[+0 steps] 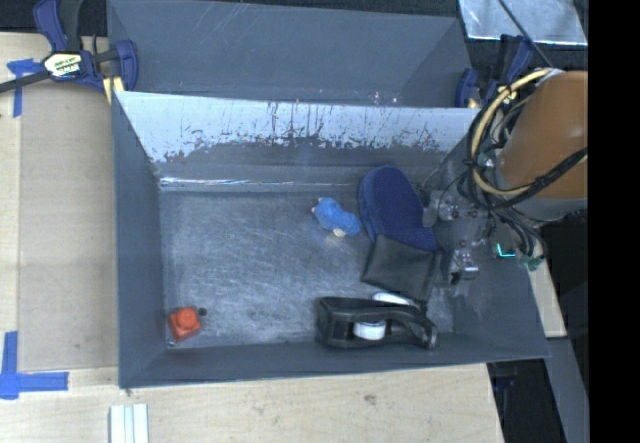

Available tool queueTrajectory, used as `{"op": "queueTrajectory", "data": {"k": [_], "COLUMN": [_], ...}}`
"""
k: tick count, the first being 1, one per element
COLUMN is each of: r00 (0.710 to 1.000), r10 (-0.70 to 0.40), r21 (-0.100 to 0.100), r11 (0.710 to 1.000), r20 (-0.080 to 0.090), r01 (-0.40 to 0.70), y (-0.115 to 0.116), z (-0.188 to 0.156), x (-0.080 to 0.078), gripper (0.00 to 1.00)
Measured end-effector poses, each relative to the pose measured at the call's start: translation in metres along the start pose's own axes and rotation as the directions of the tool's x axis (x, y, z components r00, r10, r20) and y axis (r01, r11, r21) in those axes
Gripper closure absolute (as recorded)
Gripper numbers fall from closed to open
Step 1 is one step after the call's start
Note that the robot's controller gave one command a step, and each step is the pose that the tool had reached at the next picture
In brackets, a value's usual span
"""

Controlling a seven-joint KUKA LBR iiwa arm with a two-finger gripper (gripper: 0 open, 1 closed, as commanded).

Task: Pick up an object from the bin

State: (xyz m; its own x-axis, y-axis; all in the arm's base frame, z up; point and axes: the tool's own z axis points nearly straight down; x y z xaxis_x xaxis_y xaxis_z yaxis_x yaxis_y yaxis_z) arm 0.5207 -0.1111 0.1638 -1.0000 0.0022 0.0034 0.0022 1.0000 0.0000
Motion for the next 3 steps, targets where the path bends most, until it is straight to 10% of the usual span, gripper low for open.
{"op": "queueTrajectory", "data": {"k": [1, 2, 3], "r00": [1.0, 1.0, 1.0], "r10": [-0.009, -0.013, 0.023], "r21": [0.001, 0.001, 0.002], "r11": [1.0, 1.0, 1.0], "r20": [0.013, -0.001, 0.016], "r01": [0.009, 0.013, -0.023], "y": [-0.007, -0.008, -0.009], "z": [0.093, 0.09, -0.049], "x": [-0.035, -0.031, -0.042], "gripper": [0.0, 1.0, 1.0]}}
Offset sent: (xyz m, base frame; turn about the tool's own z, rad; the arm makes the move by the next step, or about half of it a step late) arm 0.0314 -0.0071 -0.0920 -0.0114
